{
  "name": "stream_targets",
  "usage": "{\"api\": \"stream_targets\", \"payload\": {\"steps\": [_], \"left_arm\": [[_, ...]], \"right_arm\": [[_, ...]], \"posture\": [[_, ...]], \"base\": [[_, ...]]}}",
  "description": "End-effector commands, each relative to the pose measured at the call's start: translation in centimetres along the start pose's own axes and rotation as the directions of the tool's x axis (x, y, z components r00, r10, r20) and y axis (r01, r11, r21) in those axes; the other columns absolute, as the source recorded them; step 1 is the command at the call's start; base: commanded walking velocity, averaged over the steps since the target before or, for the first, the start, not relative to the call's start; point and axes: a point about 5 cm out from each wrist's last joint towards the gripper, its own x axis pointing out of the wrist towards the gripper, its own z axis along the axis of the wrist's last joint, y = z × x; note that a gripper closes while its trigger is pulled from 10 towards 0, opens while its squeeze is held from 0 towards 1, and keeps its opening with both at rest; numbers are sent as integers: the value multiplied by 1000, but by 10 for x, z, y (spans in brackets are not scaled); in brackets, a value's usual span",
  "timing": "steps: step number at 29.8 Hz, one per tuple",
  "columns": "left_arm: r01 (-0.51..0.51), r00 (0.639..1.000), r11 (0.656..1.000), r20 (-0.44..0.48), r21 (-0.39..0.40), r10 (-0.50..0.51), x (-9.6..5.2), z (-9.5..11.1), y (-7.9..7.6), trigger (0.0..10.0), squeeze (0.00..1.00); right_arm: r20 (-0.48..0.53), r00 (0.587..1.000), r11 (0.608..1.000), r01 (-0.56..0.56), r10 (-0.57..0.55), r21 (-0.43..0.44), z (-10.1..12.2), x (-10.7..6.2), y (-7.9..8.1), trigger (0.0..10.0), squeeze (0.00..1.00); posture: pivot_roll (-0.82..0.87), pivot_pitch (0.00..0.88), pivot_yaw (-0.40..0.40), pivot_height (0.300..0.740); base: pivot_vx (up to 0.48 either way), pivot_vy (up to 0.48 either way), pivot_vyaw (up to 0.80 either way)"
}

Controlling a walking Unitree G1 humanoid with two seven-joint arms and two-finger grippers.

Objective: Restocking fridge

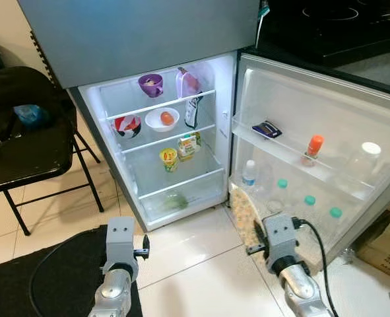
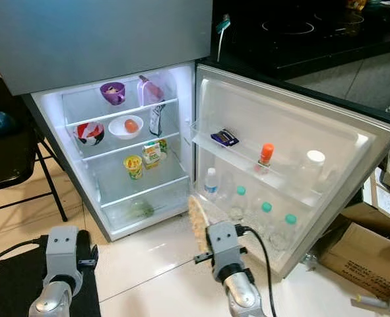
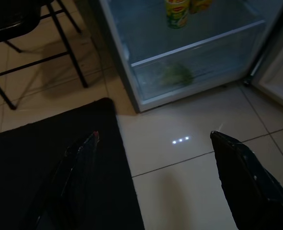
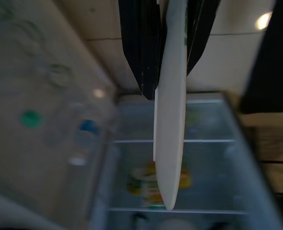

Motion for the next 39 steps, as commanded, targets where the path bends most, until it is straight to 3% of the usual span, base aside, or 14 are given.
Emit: {"api": "stream_targets", "payload": {"steps": [1,4,5,11,30,39], "left_arm": [[-30,999,999,-43,14,30,-2,-9,6,10000,0],[-34,998,999,-47,15,34,-2,-11,5,10000,0],[-31,998,999,-48,16,32,-3,-12,4,10000,0],[-28,998,999,-50,21,29,-3,-13,2,10000,0],[-18,999,999,-43,35,19,-3,-13,-1,10000,0],[-18,998,999,-53,37,20,-5,-15,-2,10000,0]], "right_arm": [[-37,994,994,-105,106,29,-7,-4,15,10000,0],[-51,978,980,-200,200,2,-13,-12,25,10000,0],[-73,976,976,-209,205,-54,-20,-21,24,10000,0],[-121,981,985,-160,151,-66,-30,-30,12,10000,0],[-129,977,982,-177,168,-67,-30,-32,13,10000,0],[-138,948,943,-306,288,-130,-31,-38,27,10000,0]], "posture": [[-63,95,49,737],[-64,95,50,737],[-64,95,48,737],[-70,96,47,737],[-67,93,51,737],[-70,90,51,737]], "base": [[428,0,0],[446,0,0],[446,0,0],[449,0,0],[440,0,0],[218,0,51]]}}
